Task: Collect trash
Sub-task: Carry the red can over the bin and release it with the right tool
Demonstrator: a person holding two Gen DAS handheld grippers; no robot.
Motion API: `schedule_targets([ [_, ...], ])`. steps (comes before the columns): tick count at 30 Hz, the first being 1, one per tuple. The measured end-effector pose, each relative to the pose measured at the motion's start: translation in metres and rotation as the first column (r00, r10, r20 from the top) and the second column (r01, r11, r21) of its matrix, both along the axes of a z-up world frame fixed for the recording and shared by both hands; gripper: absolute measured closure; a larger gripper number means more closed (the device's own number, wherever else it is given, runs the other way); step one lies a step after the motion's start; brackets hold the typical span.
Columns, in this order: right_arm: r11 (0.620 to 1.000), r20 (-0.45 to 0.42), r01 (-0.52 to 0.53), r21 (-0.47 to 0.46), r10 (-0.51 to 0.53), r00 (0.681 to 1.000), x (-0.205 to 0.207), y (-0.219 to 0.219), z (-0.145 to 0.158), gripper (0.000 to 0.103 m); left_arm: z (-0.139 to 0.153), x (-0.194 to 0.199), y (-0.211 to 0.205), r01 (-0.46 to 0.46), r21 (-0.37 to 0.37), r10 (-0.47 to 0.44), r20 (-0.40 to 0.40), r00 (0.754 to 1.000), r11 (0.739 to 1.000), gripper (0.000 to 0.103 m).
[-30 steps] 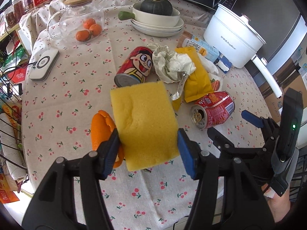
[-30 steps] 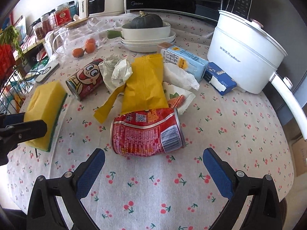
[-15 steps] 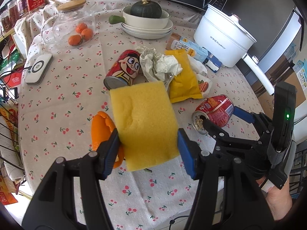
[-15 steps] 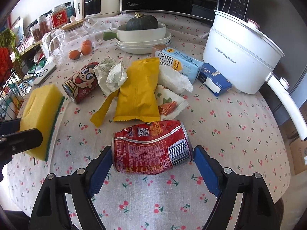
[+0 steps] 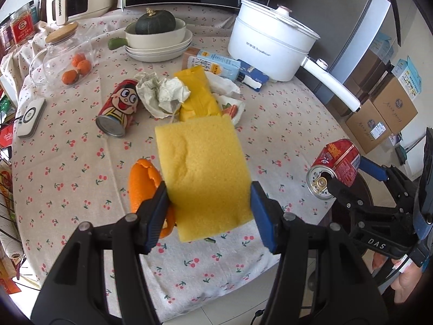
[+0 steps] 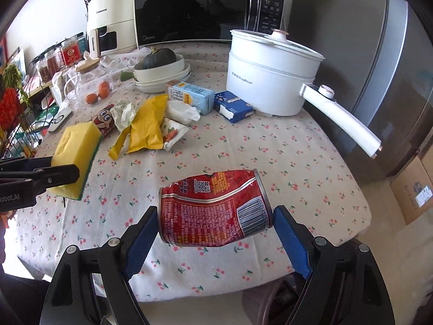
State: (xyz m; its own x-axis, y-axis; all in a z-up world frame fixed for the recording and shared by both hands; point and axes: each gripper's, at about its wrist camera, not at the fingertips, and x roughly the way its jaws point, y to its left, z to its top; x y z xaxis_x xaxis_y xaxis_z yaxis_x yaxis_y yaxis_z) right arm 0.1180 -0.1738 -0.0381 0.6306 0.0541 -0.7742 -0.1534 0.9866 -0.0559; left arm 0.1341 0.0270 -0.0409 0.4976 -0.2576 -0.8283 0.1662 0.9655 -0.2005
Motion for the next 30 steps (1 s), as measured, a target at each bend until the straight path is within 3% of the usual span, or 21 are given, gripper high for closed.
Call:
schedule_targets([
  [12,0.989,0.011,0.127,0.073,-0.129,0.992,-0.049,-0.070,0.014,0.017,0.011,-0.024,-0.059,0.113,-0.020,-0.112,0.045,0.993,0.993,0.043],
  [30,0.970,0.004,0.234,0.062,-0.235,0.972,-0.087,-0.127,0.008,0.017,-0.005,-0.039,-0.126,0.231,0.028,-0.232,0.056,0.971,0.973,0.043],
])
